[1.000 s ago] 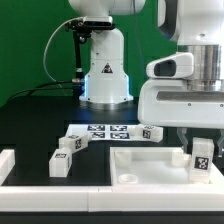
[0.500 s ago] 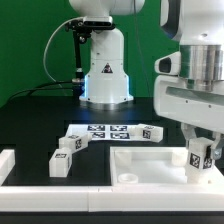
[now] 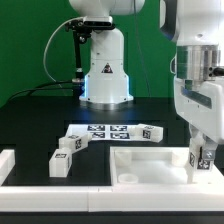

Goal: Assemble one leg

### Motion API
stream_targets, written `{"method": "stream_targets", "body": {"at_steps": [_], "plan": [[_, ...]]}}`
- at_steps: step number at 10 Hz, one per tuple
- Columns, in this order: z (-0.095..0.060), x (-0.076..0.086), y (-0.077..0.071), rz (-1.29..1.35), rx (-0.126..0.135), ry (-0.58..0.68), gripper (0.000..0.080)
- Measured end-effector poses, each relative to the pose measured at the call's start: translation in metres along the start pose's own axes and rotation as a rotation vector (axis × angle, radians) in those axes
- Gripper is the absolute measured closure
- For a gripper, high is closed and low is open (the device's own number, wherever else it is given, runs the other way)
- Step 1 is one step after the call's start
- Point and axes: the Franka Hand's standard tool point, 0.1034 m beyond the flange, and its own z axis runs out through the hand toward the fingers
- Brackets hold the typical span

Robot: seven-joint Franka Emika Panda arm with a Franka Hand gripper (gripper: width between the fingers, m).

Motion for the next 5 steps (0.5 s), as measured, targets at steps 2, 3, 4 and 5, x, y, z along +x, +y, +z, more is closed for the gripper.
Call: {"method": "stream_targets", "body": {"at_steps": [2,3,4,5], "plan": [[0.0000,0.0021,0.0004,0.179,0.030,-0.009,0.0515],[-0.0001,0.0019,0.0005,0.123,0.028,-0.009,0.0490],[0.0005,0.0017,0.0008,0.121,0.028,-0.009,0.0490],[0.0005,0.0017,0.0007,0.104,0.028,-0.009,0.0276]]}}
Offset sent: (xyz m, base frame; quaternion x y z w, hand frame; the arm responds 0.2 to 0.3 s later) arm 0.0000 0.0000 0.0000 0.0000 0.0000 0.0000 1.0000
